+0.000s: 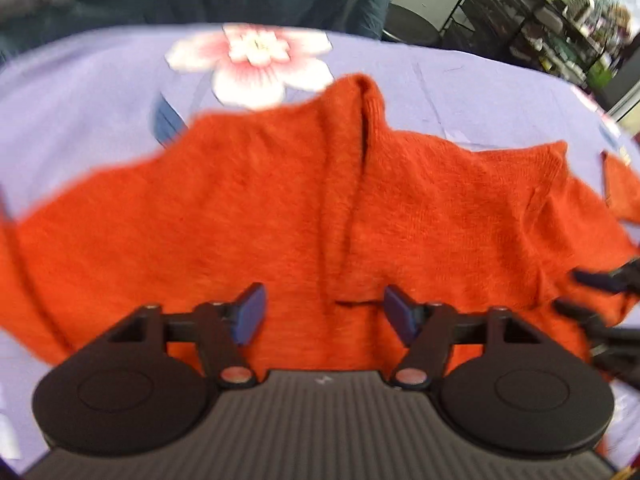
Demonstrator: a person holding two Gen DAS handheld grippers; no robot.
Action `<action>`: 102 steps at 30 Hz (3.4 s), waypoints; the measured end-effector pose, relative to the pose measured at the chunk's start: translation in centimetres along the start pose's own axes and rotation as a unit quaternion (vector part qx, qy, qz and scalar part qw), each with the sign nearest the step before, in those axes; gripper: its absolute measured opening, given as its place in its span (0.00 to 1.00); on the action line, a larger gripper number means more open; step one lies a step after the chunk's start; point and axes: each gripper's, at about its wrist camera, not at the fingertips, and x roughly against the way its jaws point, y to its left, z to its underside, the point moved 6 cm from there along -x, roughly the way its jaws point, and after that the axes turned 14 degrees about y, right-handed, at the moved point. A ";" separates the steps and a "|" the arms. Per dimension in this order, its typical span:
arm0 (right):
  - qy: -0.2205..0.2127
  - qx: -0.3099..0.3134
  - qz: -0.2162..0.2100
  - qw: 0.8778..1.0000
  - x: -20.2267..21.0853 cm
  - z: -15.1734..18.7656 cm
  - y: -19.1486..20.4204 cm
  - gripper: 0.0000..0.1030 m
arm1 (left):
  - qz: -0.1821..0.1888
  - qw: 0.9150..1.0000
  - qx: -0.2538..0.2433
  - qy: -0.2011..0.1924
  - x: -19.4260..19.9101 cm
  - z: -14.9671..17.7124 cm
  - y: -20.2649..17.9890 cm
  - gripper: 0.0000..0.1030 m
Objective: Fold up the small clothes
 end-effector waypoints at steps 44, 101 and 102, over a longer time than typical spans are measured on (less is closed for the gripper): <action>-0.095 -0.197 0.023 0.975 3.5 -2.0 -14.0 0.71 | 0.021 0.979 -0.196 -0.044 -0.3 2.4 -15.1 0.82; -0.294 -0.183 -0.191 0.918 26.5 4.0 -23.3 0.08 | 0.034 0.983 -0.176 -0.031 8.9 13.8 -16.7 0.85; -0.293 -0.154 -0.221 0.917 26.4 2.1 -22.2 0.08 | 0.034 0.985 -0.167 -0.030 9.1 14.2 -16.0 0.85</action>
